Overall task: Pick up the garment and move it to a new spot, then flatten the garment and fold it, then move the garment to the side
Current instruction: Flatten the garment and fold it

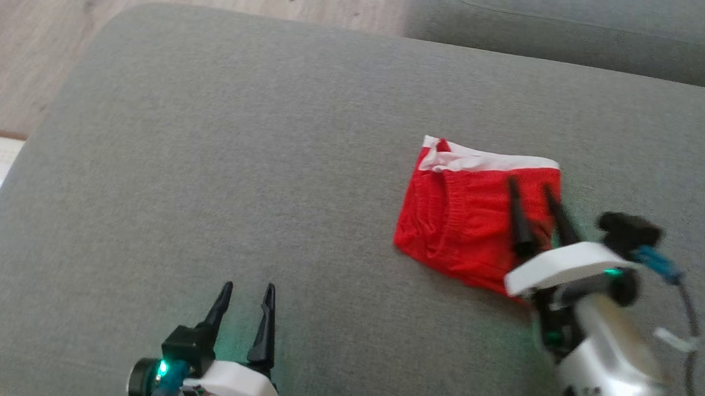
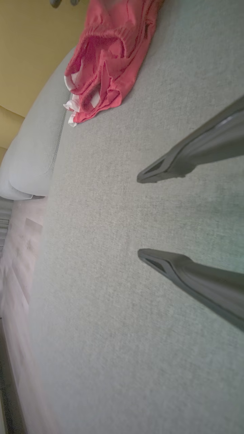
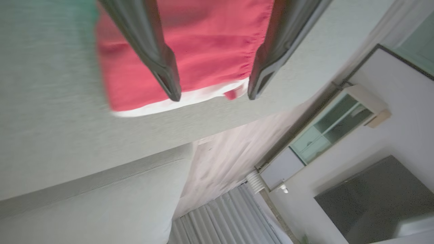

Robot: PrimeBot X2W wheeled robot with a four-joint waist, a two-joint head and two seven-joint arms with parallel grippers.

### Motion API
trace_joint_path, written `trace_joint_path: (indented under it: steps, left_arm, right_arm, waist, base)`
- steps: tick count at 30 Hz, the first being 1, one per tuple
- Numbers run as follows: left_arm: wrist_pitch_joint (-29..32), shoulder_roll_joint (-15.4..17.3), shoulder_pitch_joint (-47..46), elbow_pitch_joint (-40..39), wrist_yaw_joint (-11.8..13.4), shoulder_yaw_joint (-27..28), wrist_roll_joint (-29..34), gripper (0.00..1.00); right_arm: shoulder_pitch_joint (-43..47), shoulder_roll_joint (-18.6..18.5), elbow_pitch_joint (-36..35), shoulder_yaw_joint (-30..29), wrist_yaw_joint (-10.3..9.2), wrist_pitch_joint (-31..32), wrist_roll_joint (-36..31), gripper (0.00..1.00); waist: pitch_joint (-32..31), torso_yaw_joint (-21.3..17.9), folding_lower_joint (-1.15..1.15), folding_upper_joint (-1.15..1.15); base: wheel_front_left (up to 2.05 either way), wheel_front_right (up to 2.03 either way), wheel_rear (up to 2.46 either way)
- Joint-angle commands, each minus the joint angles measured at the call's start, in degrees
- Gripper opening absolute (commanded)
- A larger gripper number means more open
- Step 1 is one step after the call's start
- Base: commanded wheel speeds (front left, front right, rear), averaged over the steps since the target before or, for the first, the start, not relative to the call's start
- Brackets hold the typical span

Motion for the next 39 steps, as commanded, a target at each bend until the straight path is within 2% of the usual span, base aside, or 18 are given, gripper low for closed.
trace_joint_path:
  steps: [1, 2, 4, 8, 14, 20, 26, 29, 35, 39]
  left_arm:
    - [-0.7, 0.2, -2.0, -2.3, 0.5, 2.7, 1.2, 1.00]
    - [-0.7, 0.2, -2.0, -2.3, 0.5, 2.7, 1.2, 1.00]
    - [-0.7, 0.2, -2.3, -3.2, 0.7, 3.6, 3.0, 1.00]
    - [-0.7, 0.2, -2.0, -4.9, 1.2, 5.9, 6.3, 1.00]
    - [-0.7, 0.2, 0.1, -7.3, 1.7, 8.5, 10.4, 1.00]
    - [-0.7, 0.2, 4.2, -9.9, 2.3, 10.2, 12.2, 1.00]
    - [-0.7, 0.2, 4.6, -10.4, 2.1, 10.3, 12.3, 1.00]
    - [-0.7, 0.2, 4.2, -10.4, 1.8, 10.1, 12.2, 1.00]
    - [-0.7, 0.2, 4.2, -9.9, 1.9, 9.2, 11.1, 1.00]
    - [-0.7, 0.2, 4.1, -9.5, 1.7, 9.0, 10.9, 1.00]
  right_arm:
    - [-0.8, -0.9, -2.2, -2.8, -0.04, -0.8, -4.7, 1.00]
    - [-0.8, -0.9, -2.2, -2.8, -0.04, -0.8, -4.7, 1.00]
    - [1.0, -0.7, -4.3, -8.9, -0.04, -0.8, -10.4, 1.00]
    - [6.1, 0.5, -9.1, -16.7, -0.04, -0.8, -21.2, 1.00]
    - [12.1, 1.3, -13.5, -21.0, -0.04, -0.8, -29.3, 1.00]
    - [16.8, 1.4, -15.6, -20.4, -0.04, -0.8, -28.9, 1.00]
    - [17.0, 1.4, -16.1, -19.6, -0.04, -0.8, -28.7, 1.00]
    - [16.7, 1.4, -16.2, -17.3, -0.04, -0.8, -29.2, 1.00]
    - [16.0, 1.4, -10.2, -7.6, -0.04, -0.8, -33.0, 1.00]
    - [14.3, 1.4, -5.5, -5.6, -0.04, -0.8, -35.7, 1.00]
  waist:
    - [-0.3, -1.6, 0.00, 0.00]
    - [-0.3, -1.6, 0.00, 0.00]
    - [-0.4, -2.6, 0.00, 0.00]
    - [-1.3, -4.5, 0.00, 0.00]
    - [-2.8, -6.5, 0.00, 0.00]
    - [-4.0, -7.7, 0.00, 0.00]
    - [-3.8, -7.7, 0.00, 0.00]
    - [-3.5, -7.3, 0.00, 0.00]
    - [-3.0, -6.2, 0.00, 0.00]
    - [-2.5, -5.4, 0.00, 0.00]
  base:
    - [0.00, 0.00, 0.00]
    - [0.00, 0.00, 0.00]
    - [0.00, 0.00, 0.00]
    - [0.00, 0.00, 0.00]
    - [0.00, 0.00, 0.00]
    - [0.00, 0.00, 0.00]
    - [0.00, 0.00, 0.00]
    - [0.00, 0.00, 0.00]
    - [0.00, 0.00, 0.00]
    - [0.00, 0.00, 0.00]
